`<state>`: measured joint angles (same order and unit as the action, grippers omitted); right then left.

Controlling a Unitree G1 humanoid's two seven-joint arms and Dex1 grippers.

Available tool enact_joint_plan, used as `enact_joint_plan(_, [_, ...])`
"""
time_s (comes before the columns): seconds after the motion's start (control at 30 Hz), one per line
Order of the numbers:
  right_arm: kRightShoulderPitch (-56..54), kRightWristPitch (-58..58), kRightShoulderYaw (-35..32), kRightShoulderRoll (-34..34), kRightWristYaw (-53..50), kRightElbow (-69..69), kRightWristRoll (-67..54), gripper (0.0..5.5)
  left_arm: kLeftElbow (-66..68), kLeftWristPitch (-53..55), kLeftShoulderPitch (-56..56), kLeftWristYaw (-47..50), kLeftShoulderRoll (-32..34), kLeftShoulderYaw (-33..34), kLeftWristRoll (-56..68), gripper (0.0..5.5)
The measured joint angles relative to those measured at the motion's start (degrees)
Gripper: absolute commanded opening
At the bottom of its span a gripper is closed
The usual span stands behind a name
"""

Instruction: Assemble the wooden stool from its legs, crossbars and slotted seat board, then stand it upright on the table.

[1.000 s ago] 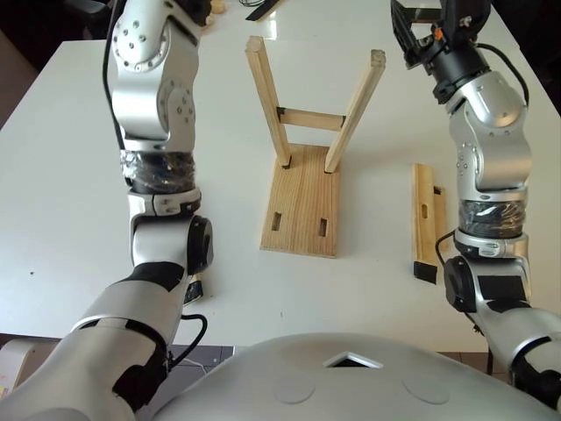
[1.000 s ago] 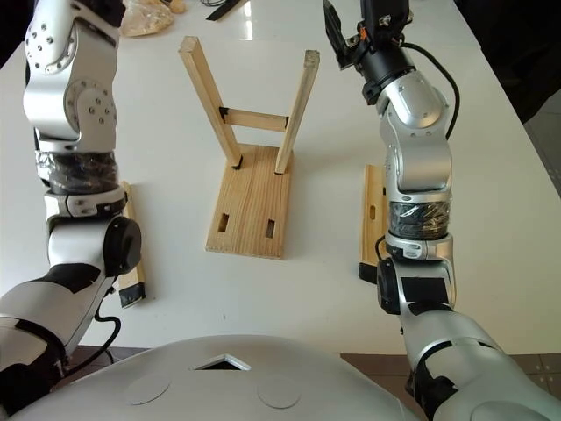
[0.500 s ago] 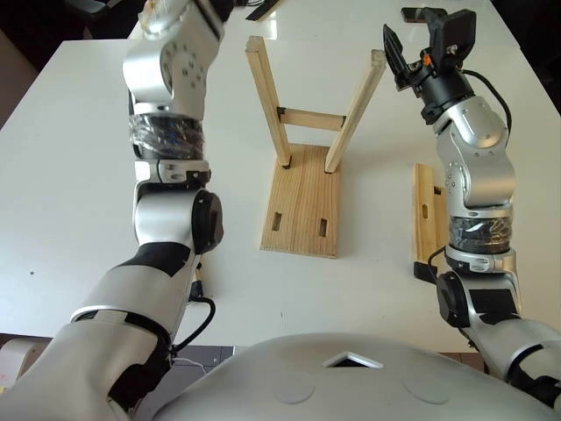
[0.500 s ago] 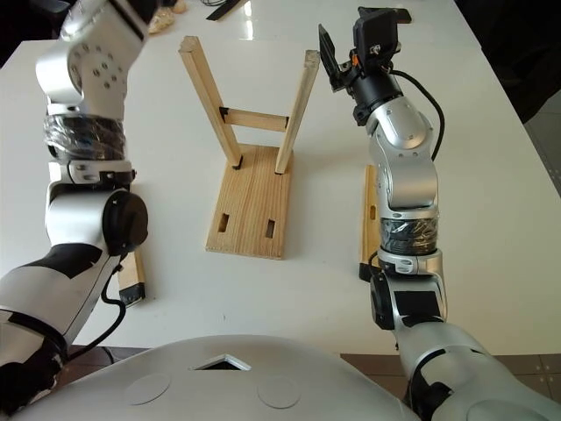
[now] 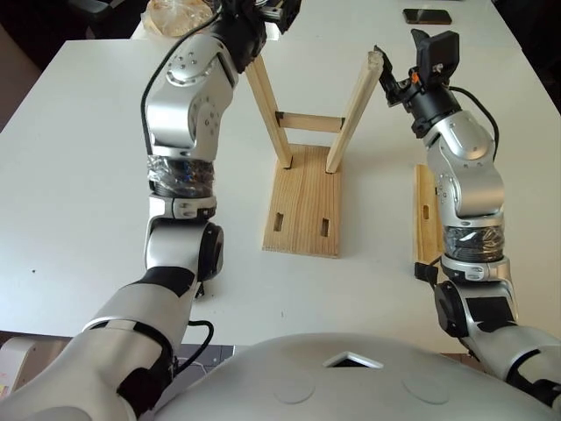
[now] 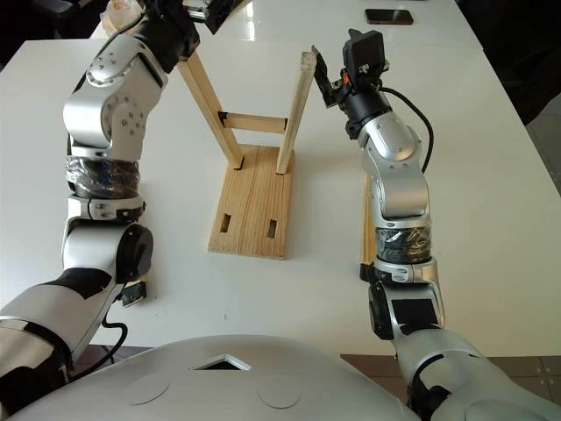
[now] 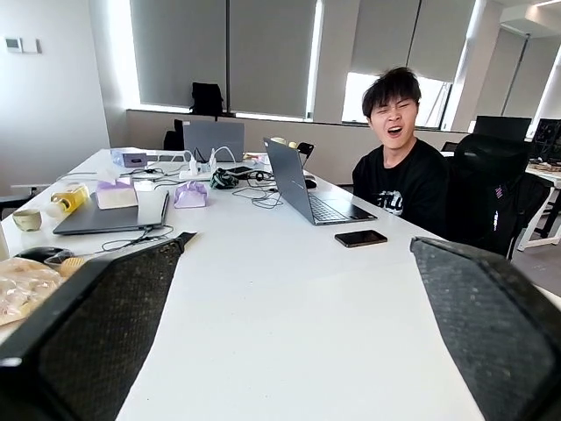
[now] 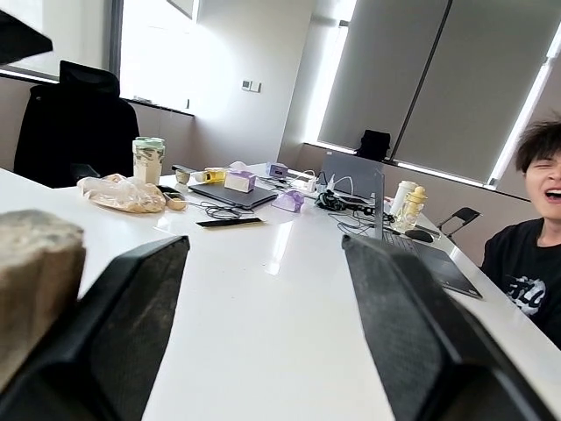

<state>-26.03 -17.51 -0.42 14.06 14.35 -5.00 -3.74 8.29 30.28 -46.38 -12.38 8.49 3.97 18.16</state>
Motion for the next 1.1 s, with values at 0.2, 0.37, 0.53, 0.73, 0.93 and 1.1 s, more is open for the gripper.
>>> enact_joint_plan(0.2, [0.7, -0.3, 0.1, 0.4, 0.0, 0.0, 0.1, 3.24, -4.0, 3.4, 0.3, -0.1, -1.6, 3.8, 5.3, 4.81])
enact_joint_plan(0.37, [1.4, -0.4, -0.6, 0.5, -0.3, -1.1, 0.1, 3.24, -12.3, 6.9, -5.0, 0.8, 0.6, 7.4, 9.6, 4.81])
enact_joint_plan(0.53, [8.8, -3.4, -8.7, 7.0, 1.2, -9.8, -1.0, 3.24, -24.3, 13.0, -0.9, -0.4, 10.7, 12.3, 12.4, 4.81])
enact_joint_plan(0.73, [16.2, -7.9, -18.8, 17.3, 5.0, -11.7, -2.6, 3.24, -37.5, 15.5, 22.8, -2.7, 16.6, 23.0, 14.0, 4.81])
enact_joint_plan(0.93, [35.6, -16.4, -17.1, 18.0, 9.5, -20.2, -3.1, 3.24, -42.8, 4.6, 54.2, -5.7, 12.2, 22.8, 7.5, 4.81])
enact_joint_plan(1.1, [48.2, -22.4, -14.7, 19.9, 14.1, -30.8, -5.0, 3.24, -38.9, -8.3, 68.3, -9.1, 8.5, 16.0, 0.9, 4.81])
